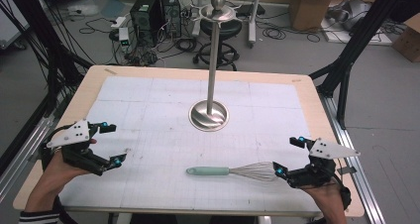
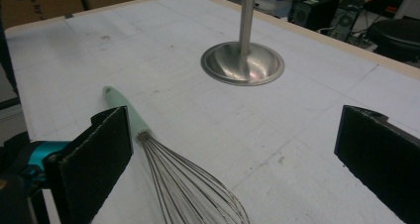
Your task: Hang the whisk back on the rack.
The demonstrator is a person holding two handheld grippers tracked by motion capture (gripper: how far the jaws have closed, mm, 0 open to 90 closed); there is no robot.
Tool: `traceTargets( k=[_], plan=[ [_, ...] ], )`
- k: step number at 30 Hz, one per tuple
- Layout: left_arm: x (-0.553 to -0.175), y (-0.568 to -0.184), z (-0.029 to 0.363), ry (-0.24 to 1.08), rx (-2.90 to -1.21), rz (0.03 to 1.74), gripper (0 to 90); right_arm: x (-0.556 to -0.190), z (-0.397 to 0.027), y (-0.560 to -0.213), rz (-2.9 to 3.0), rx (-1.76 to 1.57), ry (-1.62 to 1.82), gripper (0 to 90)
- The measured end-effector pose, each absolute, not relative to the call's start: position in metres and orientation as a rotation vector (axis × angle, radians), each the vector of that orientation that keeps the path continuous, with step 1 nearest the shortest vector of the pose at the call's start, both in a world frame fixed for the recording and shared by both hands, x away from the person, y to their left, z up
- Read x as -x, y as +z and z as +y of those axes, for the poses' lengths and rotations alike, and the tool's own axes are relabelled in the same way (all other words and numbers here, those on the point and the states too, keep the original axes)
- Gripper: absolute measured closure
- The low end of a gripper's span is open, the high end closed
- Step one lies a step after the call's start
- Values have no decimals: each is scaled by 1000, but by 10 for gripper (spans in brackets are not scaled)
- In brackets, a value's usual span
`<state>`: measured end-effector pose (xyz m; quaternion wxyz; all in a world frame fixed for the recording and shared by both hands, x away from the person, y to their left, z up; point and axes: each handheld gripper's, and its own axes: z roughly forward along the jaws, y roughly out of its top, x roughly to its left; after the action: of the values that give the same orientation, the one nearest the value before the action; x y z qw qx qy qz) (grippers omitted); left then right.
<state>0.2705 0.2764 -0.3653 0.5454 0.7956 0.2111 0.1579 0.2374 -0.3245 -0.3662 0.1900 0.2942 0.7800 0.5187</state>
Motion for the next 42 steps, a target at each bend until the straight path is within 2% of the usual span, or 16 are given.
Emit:
traceTargets(
  k=[19,27,42],
  plan=[
    [-272,-367,282,370,-1859,517,17,-243,-306,-352,2275,-757,1421,5],
    [-273,-368,280,372,-1871,511,17,-252,-287,-336,2370,-652,1374,6],
    [-271,-368,279,386,-1870,506,17,-268,-248,-329,2560,-501,1245,5]
  ],
)
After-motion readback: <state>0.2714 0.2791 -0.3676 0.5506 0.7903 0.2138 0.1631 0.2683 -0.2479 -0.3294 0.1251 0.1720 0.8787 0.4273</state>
